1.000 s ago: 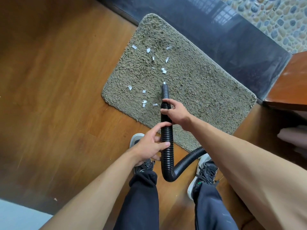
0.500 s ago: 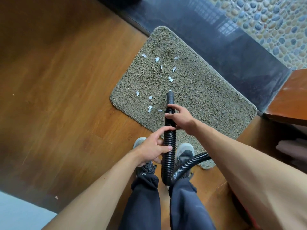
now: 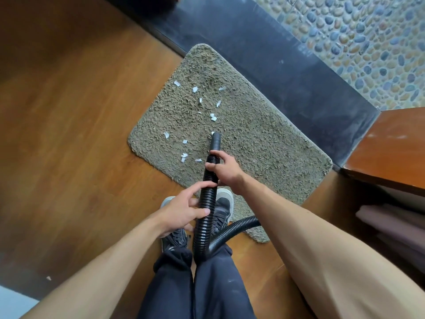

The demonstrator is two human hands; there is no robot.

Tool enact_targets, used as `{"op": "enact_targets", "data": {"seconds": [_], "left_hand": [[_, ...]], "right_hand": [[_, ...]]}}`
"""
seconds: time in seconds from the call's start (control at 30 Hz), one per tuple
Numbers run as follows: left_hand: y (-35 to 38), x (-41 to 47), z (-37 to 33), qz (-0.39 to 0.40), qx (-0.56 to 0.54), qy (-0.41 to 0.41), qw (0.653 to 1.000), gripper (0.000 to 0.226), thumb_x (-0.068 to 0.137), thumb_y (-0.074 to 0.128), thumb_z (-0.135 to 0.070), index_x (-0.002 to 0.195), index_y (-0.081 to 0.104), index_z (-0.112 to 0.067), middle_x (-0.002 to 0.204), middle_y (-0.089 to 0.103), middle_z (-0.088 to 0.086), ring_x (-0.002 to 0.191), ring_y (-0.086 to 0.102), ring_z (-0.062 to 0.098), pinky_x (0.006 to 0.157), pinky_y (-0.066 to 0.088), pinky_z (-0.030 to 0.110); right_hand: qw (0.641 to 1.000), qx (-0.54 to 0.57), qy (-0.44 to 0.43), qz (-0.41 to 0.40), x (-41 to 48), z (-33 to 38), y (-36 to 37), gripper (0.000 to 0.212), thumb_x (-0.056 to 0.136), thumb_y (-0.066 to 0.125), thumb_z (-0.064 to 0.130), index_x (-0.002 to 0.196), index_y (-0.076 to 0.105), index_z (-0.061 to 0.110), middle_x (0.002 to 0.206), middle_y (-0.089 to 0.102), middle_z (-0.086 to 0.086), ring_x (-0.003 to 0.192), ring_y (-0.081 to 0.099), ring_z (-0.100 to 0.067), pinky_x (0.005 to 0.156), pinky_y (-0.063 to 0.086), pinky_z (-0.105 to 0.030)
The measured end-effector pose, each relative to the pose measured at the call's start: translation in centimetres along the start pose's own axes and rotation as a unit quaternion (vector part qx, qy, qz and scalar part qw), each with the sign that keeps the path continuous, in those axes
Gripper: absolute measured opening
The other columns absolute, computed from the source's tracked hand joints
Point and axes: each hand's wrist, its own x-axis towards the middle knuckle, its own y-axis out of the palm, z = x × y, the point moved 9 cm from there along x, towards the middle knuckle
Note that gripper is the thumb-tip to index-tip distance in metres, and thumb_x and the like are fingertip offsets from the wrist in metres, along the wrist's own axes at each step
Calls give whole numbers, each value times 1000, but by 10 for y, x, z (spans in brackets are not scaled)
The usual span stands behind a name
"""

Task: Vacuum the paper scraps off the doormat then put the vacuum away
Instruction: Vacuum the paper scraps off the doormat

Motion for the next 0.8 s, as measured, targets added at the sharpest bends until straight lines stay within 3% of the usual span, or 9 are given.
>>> {"op": "enact_targets", "data": {"seconds": [0.13,0.37,0.5,0.63,0.73,0.8], "left_hand": [[10,2,-4,-10,2,-6,1000,60,94,56,2,130,50,-46,111,70,14,96,72,27,80,56,59],[17,0,-3,-26,1,-16,1000,61,91,62,-1,127,50,-49,111,72,6,90,73,19,62,55,35],[12,0,-1,-34,-10,-21,999,63,90,63,1,126,52,-50,111,72,5,96,73,24,67,58,37],[7,5,-3,-32,3,-15,999,63,92,61,-1,128,50,-51,111,69,8,93,72,23,67,58,35],[5,10,-2,-23,0,-16,1000,63,94,59,0,132,48,-49,116,66,13,90,69,20,58,53,27],[3,13,0,-18,-1,-12,1000,63,93,59,0,131,48,-50,118,65,16,91,68,23,64,53,30]], "right_hand": [[999,23,12,25,1,-3,-8,49,93,60,2,137,48,21,107,62,-8,92,66,-27,83,57,-54],[999,27,16,43,5,-9,-8,47,92,61,3,133,51,23,112,61,-10,94,66,-28,84,56,-56],[998,37,14,40,8,-9,-5,46,91,63,4,131,53,25,110,63,-8,94,67,-28,83,57,-54],[997,50,17,51,14,-6,-6,48,91,63,2,133,53,23,117,62,-12,93,69,-29,72,61,-45],[998,48,11,46,17,-4,-5,49,91,64,2,134,53,21,114,63,-14,79,67,-22,53,58,-31],[998,50,7,33,19,-5,-6,49,91,64,2,134,54,21,111,64,-13,75,65,-19,51,56,-30]]}}
